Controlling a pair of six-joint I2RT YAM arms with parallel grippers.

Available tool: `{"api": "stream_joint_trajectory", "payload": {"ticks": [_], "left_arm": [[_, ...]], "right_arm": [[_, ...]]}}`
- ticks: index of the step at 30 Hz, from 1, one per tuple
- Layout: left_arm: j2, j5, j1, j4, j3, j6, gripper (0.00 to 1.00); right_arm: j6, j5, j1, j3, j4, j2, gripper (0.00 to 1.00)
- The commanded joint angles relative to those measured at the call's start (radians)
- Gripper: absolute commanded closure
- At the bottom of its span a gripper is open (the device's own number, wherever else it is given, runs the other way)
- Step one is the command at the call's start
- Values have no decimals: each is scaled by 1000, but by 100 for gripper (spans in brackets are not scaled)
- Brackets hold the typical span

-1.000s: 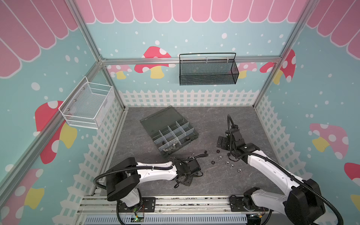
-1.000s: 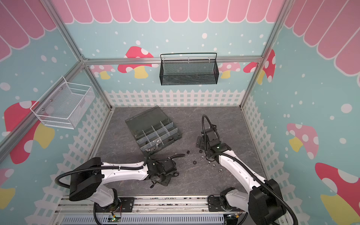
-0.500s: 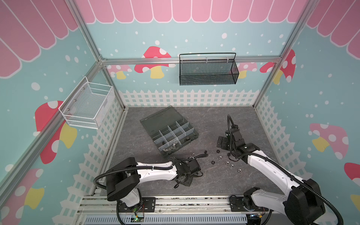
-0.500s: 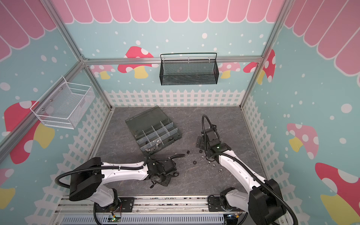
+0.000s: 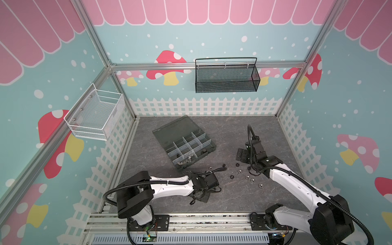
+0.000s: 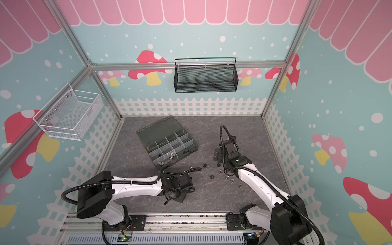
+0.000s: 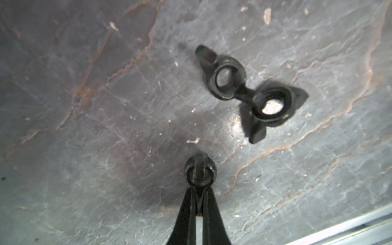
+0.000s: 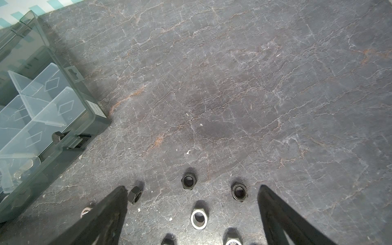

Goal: Sort the screws and nuts into containers
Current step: Pick up the nut from the bottom-center of the table, then place the nut into the container.

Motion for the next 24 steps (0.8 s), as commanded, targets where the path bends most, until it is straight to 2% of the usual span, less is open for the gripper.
{"api": "stream_joint_trajectory", "payload": {"ticks": [1,7,12,18,24], "left_arm": [[27,-12,-2,-7,-2,-13,100],[-10,-49,1,-7,-6,-34,100],[-74,-102,54,-16,-4,-28,100],[-190,-188,212,-34,21,43,100],[-270,-260,419,-44,62,124,100]], "right_arm": [[18,10,-6,-17,-2,2,3],[19,10,-5,-19,-2,2,3],[15,14,-6,-19,-3,-6,3],[17,15,-5,-14,-2,-6,3],[19,9,-5,-3,4,6,3]]}}
